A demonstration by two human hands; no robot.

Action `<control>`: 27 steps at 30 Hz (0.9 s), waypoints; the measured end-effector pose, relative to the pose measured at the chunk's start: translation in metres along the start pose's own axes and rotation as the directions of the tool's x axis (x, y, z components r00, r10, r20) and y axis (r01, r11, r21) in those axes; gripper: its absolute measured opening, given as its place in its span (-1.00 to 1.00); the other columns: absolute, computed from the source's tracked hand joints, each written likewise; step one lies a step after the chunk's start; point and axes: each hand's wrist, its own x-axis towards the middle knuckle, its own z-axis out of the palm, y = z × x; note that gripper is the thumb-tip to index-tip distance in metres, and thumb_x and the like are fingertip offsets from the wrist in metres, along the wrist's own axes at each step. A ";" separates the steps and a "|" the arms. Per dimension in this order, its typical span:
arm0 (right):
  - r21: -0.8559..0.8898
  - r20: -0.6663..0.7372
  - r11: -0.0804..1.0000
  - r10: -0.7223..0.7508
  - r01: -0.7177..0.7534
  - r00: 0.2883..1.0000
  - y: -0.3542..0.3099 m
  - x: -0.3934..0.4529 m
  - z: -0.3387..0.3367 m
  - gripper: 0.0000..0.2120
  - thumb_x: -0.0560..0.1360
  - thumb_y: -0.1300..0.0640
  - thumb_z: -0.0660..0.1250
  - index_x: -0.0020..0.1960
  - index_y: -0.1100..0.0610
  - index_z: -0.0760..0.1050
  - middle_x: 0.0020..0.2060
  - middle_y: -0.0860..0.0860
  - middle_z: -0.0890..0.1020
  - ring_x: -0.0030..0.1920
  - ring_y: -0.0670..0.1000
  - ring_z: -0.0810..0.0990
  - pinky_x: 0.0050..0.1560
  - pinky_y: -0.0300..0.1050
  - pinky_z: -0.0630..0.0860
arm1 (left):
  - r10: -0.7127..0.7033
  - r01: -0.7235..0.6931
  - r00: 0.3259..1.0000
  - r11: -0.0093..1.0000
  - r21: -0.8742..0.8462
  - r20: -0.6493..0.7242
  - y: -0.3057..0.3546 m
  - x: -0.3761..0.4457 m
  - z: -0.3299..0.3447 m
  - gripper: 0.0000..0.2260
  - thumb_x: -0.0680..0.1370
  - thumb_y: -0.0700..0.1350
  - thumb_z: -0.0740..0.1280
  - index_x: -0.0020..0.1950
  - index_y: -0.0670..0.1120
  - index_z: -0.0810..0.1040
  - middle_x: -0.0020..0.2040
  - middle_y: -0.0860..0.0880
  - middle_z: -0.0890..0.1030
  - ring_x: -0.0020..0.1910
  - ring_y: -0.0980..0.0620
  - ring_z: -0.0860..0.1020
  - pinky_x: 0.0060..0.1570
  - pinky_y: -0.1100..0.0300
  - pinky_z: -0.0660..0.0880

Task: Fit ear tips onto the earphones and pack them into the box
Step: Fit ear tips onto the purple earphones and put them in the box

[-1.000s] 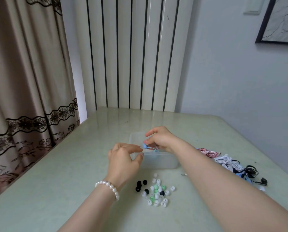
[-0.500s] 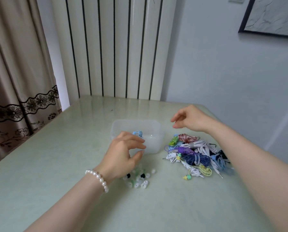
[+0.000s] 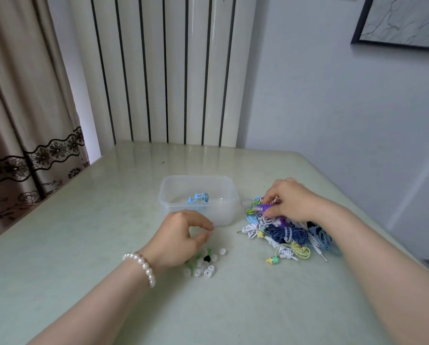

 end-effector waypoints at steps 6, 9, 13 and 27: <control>0.696 -0.184 0.711 0.050 0.094 0.982 -0.014 -0.018 -0.032 -0.95 0.44 0.25 0.36 -0.17 0.12 0.55 -0.35 -0.02 0.61 -0.36 -0.17 0.54 -0.23 -0.28 0.40 | -0.196 0.166 0.979 0.916 -0.366 -0.048 0.010 0.004 -0.006 -0.89 0.46 -0.23 0.40 -0.16 -0.02 0.65 -0.13 0.04 0.68 -0.10 0.10 0.61 -0.02 0.29 0.50; 0.898 -0.055 0.436 -0.011 0.054 0.998 -0.029 -0.026 -0.032 -0.95 0.37 0.21 0.34 -0.18 0.17 0.52 -0.42 0.03 0.62 -0.45 -0.07 0.56 -0.33 -0.19 0.45 | -0.242 0.203 0.970 0.807 -0.554 0.003 0.018 0.003 -0.009 -0.89 0.47 -0.25 0.37 -0.12 -0.07 0.65 -0.07 -0.05 0.68 -0.06 0.07 0.61 0.06 0.22 0.50; 0.972 0.067 0.232 -0.115 -0.039 0.991 -0.055 -0.034 -0.014 -0.84 0.29 0.17 0.33 -0.16 0.20 0.45 -0.37 0.15 0.62 -0.43 0.05 0.62 -0.38 -0.16 0.57 | -0.249 0.288 0.954 0.613 -0.736 0.166 0.031 0.002 -0.010 -0.85 0.47 -0.18 0.36 0.02 -0.12 0.61 0.04 -0.09 0.66 0.08 -0.05 0.60 0.15 0.04 0.50; 0.968 -0.066 0.248 0.080 0.045 0.995 -0.065 -0.032 0.023 -0.54 0.36 0.54 0.30 0.05 0.09 0.29 -0.32 0.10 0.49 -0.31 0.16 0.58 -0.28 0.00 0.64 | -0.260 0.461 0.876 0.205 -0.864 0.406 0.036 0.002 0.000 -0.84 0.52 -0.33 0.22 -0.03 -0.23 0.58 -0.14 -0.15 0.67 -0.24 0.01 0.66 -0.18 0.18 0.61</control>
